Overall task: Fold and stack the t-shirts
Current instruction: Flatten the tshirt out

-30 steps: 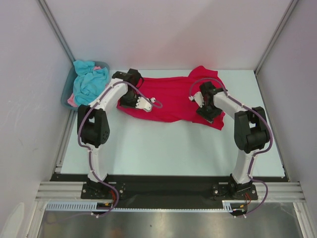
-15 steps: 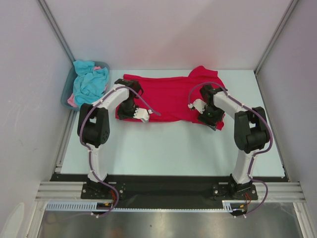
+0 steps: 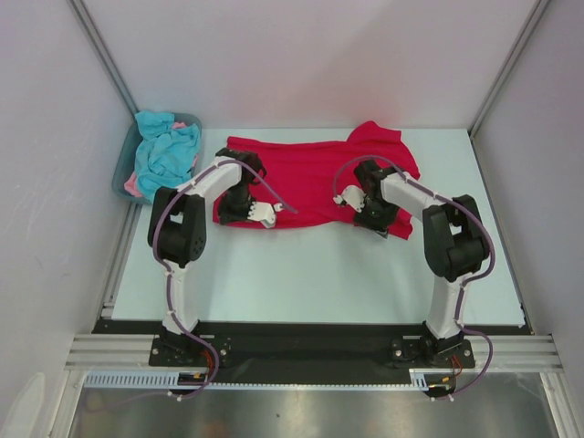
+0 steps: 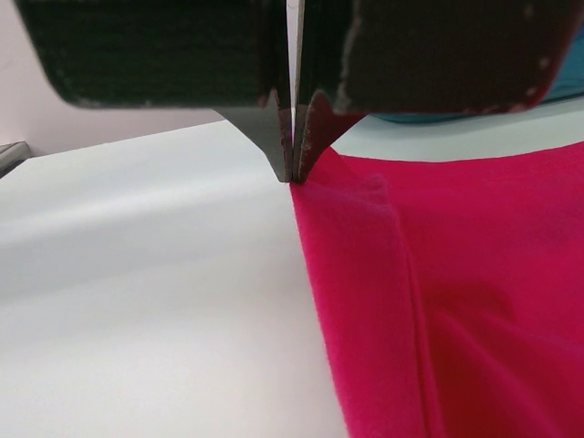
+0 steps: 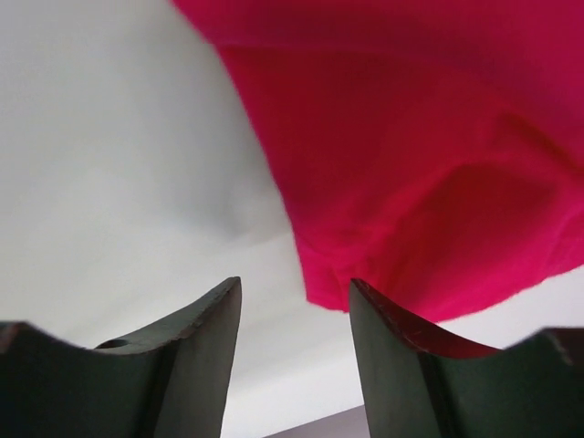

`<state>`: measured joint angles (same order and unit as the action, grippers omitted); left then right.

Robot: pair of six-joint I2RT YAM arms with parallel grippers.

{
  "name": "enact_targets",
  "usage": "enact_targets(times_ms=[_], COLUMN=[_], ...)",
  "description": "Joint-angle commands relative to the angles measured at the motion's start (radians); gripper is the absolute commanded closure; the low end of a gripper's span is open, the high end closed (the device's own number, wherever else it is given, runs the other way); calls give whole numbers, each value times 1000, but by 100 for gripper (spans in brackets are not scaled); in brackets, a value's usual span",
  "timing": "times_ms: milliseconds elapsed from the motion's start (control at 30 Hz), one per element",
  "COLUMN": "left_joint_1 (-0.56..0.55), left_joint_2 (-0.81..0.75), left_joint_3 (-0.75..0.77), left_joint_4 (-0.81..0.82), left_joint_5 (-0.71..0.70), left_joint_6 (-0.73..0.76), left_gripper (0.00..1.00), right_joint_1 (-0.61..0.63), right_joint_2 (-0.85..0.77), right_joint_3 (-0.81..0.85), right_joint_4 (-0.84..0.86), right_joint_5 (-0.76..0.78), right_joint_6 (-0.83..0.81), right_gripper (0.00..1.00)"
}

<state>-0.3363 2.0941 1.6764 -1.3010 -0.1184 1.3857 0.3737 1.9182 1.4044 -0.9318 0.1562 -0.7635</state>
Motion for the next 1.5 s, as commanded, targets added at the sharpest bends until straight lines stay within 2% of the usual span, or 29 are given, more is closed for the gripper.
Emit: enact_targets(times_ms=[0, 267, 333, 367, 433, 467, 533, 700, 867, 1067, 1200, 1367, 1400, 1467], left_joint_1=[-10, -10, -10, -10, -12, -13, -12, -12, -12, -20, -26, -33, -36, -40], left_joint_2=[-9, -23, -26, -28, -26, -26, -26, -25, -19, -19, -20, -28, -29, -40], left_joint_3=[42, 45, 52, 57, 59, 57, 59, 55, 55, 63, 66, 65, 63, 59], left_joint_4=[-30, -27, -27, -27, -26, -26, -23, -18, -18, -17, -17, -17, -17, -17], left_joint_5=[28, 56, 60, 65, 66, 66, 65, 72, 74, 74, 79, 89, 92, 92], left_joint_6=[-27, -45, -56, -59, -63, -66, -70, -80, -86, -93, -102, -112, -113, -114], left_gripper=[100, 100, 100, 100, 100, 100, 100, 100, 100, 100, 100, 100, 100, 100], right_joint_1=[-18, -48, -55, -58, -61, -61, -59, -76, -85, -120, -131, -130, -128, -125], right_joint_2=[42, 102, 111, 122, 125, 123, 113, 50, -51, -44, 17, 177, 223, 278], right_joint_3=[7, 15, 13, 16, 18, 22, 39, 201, 268, 265, 156, 128, 114, 123], right_joint_4=[83, 151, 166, 165, 160, 154, 110, -12, 83, 295, 607, 842, 989, 1115], right_joint_5=[43, 71, 85, 85, 86, 86, 66, -35, 32, 178, 327, 471, 529, 574], right_joint_6=[1, -8, -5, -5, -5, -10, -13, -10, -8, -28, -97, -183, -212, -278], right_gripper=[46, 52, 61, 71, 83, 100, 100, 100, 100, 100, 100, 100, 99, 94])
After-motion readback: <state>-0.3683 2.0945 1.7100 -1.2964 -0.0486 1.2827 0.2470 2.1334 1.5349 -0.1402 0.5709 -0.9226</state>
